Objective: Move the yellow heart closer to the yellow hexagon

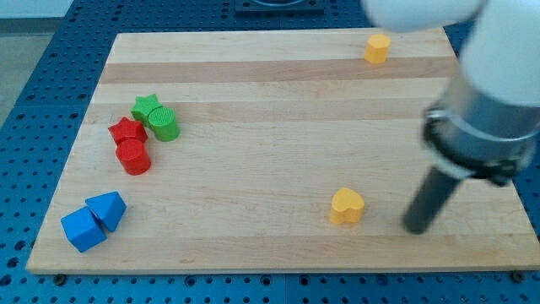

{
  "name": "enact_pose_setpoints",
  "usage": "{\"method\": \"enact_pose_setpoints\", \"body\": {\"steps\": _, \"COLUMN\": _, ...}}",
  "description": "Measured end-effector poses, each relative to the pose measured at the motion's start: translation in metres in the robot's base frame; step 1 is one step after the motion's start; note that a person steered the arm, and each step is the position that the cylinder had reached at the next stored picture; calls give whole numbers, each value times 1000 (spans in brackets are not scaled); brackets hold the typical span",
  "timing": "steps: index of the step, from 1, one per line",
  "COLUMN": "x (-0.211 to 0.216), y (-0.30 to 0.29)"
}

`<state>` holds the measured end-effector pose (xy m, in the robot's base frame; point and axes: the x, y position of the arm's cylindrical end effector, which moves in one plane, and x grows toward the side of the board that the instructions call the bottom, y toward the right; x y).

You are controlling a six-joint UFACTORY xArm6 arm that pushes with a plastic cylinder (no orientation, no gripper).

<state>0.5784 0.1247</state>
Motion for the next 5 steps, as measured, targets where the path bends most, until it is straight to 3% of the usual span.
{"method": "enact_pose_setpoints", "body": {"steps": 1, "x": -12, "y": -38}}
{"method": "enact_pose_setpoints", "body": {"steps": 5, "x": -13, "y": -63}}
